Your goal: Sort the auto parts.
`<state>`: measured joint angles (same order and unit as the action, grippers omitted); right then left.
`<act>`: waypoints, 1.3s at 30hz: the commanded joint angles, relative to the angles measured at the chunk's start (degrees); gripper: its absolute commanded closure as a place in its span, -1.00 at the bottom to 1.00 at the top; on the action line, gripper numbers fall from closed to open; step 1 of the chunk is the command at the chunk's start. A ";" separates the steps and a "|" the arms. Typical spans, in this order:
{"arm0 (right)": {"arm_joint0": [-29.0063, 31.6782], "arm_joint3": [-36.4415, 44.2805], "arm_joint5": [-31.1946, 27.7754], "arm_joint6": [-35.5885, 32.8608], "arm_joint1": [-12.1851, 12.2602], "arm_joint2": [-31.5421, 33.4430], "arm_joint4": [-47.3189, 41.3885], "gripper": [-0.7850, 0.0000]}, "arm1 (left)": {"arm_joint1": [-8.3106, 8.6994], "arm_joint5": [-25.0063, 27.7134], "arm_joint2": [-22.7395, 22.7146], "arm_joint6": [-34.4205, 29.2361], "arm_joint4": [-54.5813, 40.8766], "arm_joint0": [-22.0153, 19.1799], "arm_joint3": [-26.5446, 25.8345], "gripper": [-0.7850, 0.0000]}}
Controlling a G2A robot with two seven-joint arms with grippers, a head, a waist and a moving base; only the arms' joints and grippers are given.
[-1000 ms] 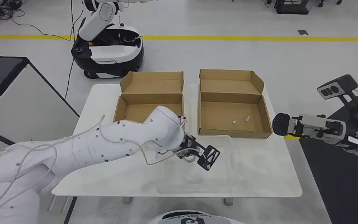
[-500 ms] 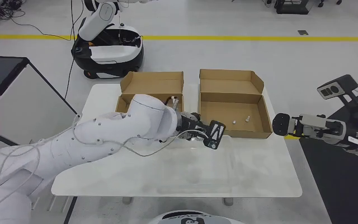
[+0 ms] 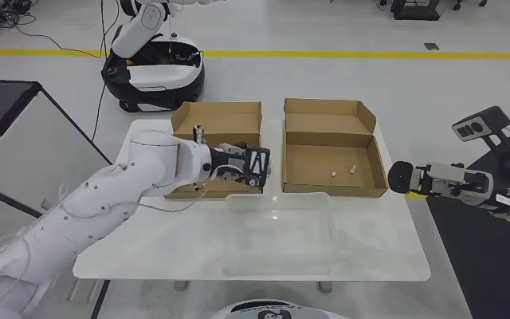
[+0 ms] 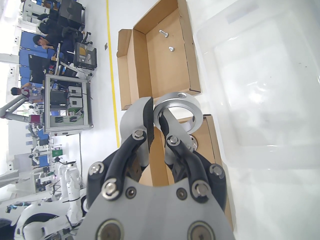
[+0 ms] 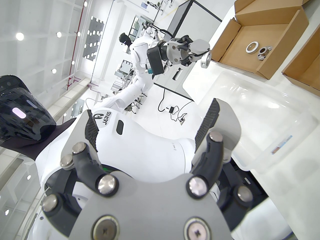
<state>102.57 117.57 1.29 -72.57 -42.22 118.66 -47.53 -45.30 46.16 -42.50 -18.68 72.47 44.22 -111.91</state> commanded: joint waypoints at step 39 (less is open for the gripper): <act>0.00 0.00 0.00 0.00 0.00 0.00 0.00 -1.00 | -0.87 4.57 -17.71 72.25 -11.63 17.80 10.38 1.00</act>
<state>102.57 117.57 1.29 -72.57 -42.22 118.66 -47.53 -46.07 51.16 -60.06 53.11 61.57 61.94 -101.21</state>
